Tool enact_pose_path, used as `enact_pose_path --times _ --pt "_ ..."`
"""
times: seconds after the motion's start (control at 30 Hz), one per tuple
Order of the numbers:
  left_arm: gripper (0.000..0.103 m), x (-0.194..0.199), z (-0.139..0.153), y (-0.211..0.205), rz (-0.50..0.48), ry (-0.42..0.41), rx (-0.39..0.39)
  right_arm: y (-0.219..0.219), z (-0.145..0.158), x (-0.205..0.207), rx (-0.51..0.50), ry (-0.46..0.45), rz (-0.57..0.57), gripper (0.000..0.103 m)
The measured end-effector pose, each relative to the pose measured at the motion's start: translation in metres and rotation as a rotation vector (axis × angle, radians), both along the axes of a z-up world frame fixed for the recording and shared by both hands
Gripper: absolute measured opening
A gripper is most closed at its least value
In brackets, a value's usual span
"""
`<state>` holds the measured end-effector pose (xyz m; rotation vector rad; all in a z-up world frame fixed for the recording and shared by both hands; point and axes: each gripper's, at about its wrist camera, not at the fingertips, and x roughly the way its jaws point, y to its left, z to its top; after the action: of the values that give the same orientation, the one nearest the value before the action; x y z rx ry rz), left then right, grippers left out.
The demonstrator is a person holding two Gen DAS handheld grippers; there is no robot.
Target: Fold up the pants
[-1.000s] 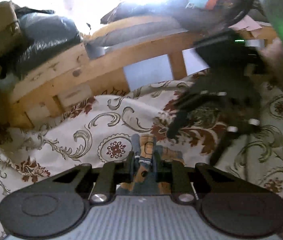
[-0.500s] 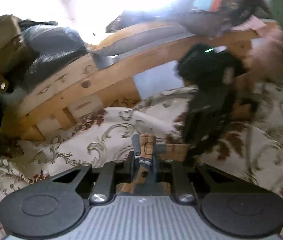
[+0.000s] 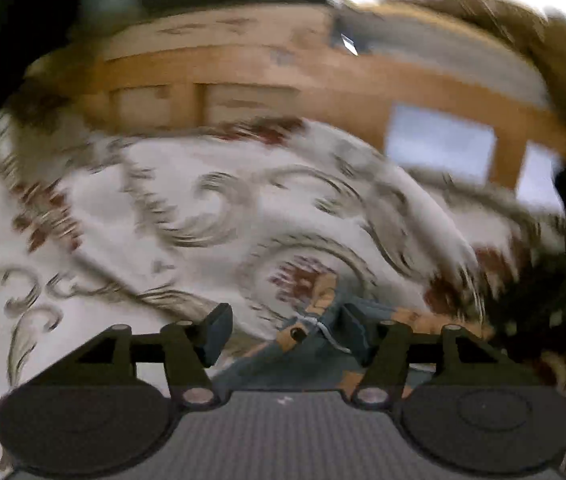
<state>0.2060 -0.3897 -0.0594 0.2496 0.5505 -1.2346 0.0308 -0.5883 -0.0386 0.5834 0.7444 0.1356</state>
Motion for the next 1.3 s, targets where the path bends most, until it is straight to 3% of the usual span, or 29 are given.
enact_pose_path --times 0.03,0.17,0.3,0.37,0.47,0.5,0.67,0.73,0.83,0.93,1.07,1.3 --pt "0.067 0.008 0.003 0.008 0.035 0.042 -0.018 0.0 0.0 -0.002 0.002 -0.009 -0.008 0.011" --pt "0.09 0.022 0.014 0.045 0.208 0.213 -0.031 0.001 0.0 -0.009 0.031 -0.04 -0.064 0.015" --pt "0.095 0.021 0.006 0.097 0.287 0.478 -0.125 0.003 -0.003 -0.024 0.071 -0.087 -0.175 0.018" --pt "0.095 0.017 -0.004 0.112 0.302 0.543 -0.141 0.007 -0.006 -0.029 0.072 -0.103 -0.231 0.018" --pt "0.095 0.02 -0.016 0.117 0.338 0.568 -0.101 0.019 -0.002 -0.022 -0.012 -0.054 -0.231 0.019" --pt "0.095 0.02 -0.017 0.118 0.327 0.565 -0.101 0.022 0.0 -0.018 -0.036 -0.036 -0.218 0.025" --pt "0.095 0.015 -0.016 0.115 0.318 0.478 -0.043 0.038 0.005 -0.004 -0.159 0.069 -0.195 0.03" --pt "0.095 0.011 -0.016 0.114 0.313 0.46 -0.019 0.041 0.005 -0.001 -0.16 0.092 -0.243 0.019" --pt "0.095 0.01 -0.007 0.115 0.307 0.475 0.002 0.043 0.005 -0.008 -0.106 0.053 -0.323 0.011" --pt "0.095 0.015 0.007 0.113 0.268 0.512 -0.008 0.055 0.009 -0.02 -0.088 -0.021 -0.364 0.01" --pt "0.095 0.028 0.023 0.105 0.213 0.594 -0.032 0.089 0.019 -0.019 -0.185 -0.103 -0.32 0.01" --pt "0.095 0.047 0.032 0.103 0.186 0.742 -0.069 0.159 0.032 0.004 -0.462 -0.187 -0.128 0.01"
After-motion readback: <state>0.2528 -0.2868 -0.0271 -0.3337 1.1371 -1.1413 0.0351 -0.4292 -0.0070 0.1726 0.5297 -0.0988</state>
